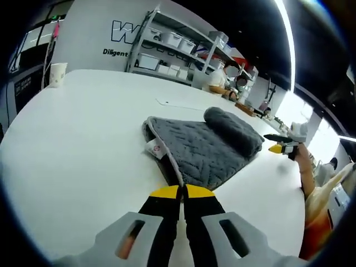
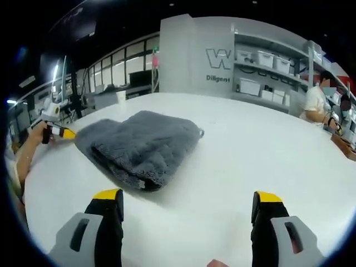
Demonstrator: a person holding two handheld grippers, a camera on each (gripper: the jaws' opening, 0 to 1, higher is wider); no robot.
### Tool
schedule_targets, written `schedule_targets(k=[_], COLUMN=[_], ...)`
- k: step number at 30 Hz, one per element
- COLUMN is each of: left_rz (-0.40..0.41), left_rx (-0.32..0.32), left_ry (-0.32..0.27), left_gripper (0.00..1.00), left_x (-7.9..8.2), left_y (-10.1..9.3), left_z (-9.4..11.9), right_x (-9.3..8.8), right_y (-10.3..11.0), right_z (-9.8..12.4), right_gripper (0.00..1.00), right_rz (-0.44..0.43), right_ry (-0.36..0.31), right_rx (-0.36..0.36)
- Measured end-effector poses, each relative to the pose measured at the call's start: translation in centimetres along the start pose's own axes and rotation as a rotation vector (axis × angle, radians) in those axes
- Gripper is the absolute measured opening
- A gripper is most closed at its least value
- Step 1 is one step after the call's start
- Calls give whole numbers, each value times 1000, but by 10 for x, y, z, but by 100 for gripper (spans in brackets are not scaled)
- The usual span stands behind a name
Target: Open the folded towel by lifting each exposed corner and separating the folded layers until the towel lies flat within the target outline without major curled edges
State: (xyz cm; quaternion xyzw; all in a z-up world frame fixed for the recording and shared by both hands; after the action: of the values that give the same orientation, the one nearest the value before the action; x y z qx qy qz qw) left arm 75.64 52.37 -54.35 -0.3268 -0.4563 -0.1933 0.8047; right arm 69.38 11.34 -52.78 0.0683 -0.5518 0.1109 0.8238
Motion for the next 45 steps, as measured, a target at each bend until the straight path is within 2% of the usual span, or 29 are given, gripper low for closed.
schedule_targets(k=[4,6,9,13,14,16,17,19,21,26,35,40,42,45], left_rz=[-14,-32,-56,-75,-73,-80,-90,-140,-151,-160,-185,-194,-200,-206], left_rx=[2,4,6,-31,-39,-43,-48,-59,-53,-81,-107,-119,-123,-128], left_ry=[-7,-15,-25,-33,-48,-71,-70,-36,-33,-44,-61,-52,-46,-44], left_gripper=[2,8,28,44,51,77,84,85,86,99,99,99,99,99], left_x=[-1,1,3,7,10,15,15,11,10,13,18,16,15,15], left_y=[-1,-2,-5,-13,-15,-17,-19,-23,-25,-31,-39,-44,-46,-48], left_z=[1,1,1,1,1,0,-1,-1,-2,-3,-1,0,1,1], right_x=[0,-1,-1,-1,-1,-1,-2,-2,-3,-4,-4,3,8,11], right_y=[0,0,1,1,2,3,3,2,3,4,7,19,31,49], right_z=[0,-1,-1,-1,0,0,0,0,0,-1,-3,-3,-3,-6], right_gripper=[96,96,95,95,95,95,95,95,95,95,96,98,99,99], right_rz=[3,3,3,1,1,0,0,0,0,4,-24,11,103,156], right_ry=[3,4,7,6,5,3,4,5,8,13,8,-5,-17,-14], right_rx=[0,2,3,3,2,1,1,0,2,5,37,57,102,136])
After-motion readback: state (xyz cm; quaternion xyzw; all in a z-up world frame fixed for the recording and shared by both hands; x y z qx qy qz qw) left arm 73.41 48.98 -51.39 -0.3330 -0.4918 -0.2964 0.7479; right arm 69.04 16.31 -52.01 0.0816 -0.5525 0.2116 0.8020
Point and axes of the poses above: the point that each gripper's makers call its tool centre point, and the gripper's own axes: z roughly backward along the fingers, y roughly to its left, x roughly out of its top, the point moved 1 cm from there along z, roughly backward along the fingers, and after that the axes turned 7 degrees about -y, right-handed, at the moved point
